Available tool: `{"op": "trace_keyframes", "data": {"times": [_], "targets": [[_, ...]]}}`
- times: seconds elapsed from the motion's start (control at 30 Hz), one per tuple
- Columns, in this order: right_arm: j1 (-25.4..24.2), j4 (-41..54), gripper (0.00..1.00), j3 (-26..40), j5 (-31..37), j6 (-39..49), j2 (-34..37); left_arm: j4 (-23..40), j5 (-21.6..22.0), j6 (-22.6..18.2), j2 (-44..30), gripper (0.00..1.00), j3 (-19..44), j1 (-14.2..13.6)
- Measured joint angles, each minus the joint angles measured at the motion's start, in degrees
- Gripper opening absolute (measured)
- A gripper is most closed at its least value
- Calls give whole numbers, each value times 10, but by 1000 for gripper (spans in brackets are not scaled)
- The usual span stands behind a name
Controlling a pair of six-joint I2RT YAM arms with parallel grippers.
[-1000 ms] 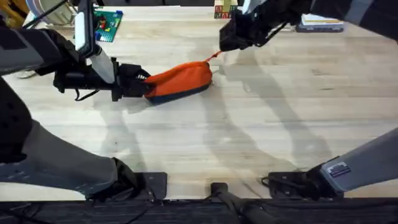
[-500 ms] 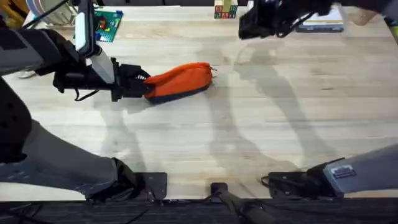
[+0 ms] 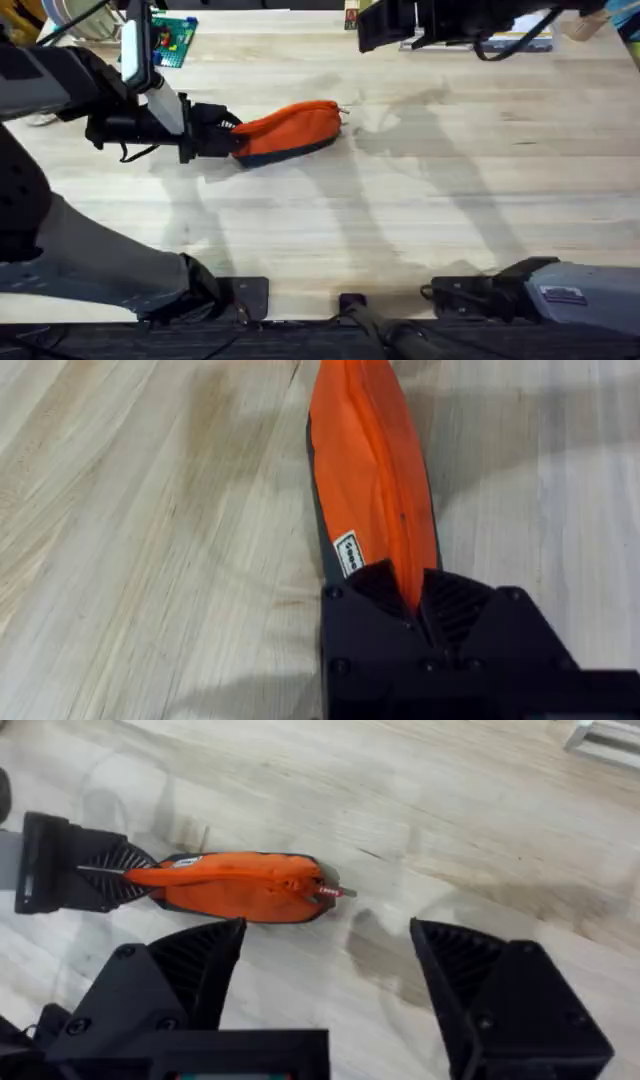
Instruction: Unzip the bag, pick up the pens from the table one at a time and place them inside, then zip the bag closed.
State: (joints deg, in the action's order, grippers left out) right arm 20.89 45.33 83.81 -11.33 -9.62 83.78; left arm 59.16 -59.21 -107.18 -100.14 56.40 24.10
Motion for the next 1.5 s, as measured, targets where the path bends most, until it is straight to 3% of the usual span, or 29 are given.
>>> {"op": "trace_keyframes", "data": {"times": [0.2,0.23,0.4,0.43,0.9,1.1,1.13,1.3,1.33,1.5], "targets": [[3,1,997,0,0,5,-15,0,0,0,0,44,0,0],[3,1,997,0,0,7,-16,-1,0,-2,0,101,0,0],[3,1,997,0,2,15,-18,-8,-1,-2,0,890,0,2],[3,1,997,0,2,16,-18,-8,-1,0,0,963,0,2],[3,22,997,0,24,59,-25,-5,-16,0,5,996,1,2],[3,58,997,0,71,71,-65,25,-17,3,74,995,28,2],[3,67,997,0,83,72,-91,28,-16,37,128,994,49,2],[3,80,998,0,90,74,-127,28,6,126,194,994,78,-1],[3,92,998,0,90,75,-142,28,38,187,225,994,95,-15],[3,107,997,0,90,76,-156,6,107,299,261,993,131,-64]]}}
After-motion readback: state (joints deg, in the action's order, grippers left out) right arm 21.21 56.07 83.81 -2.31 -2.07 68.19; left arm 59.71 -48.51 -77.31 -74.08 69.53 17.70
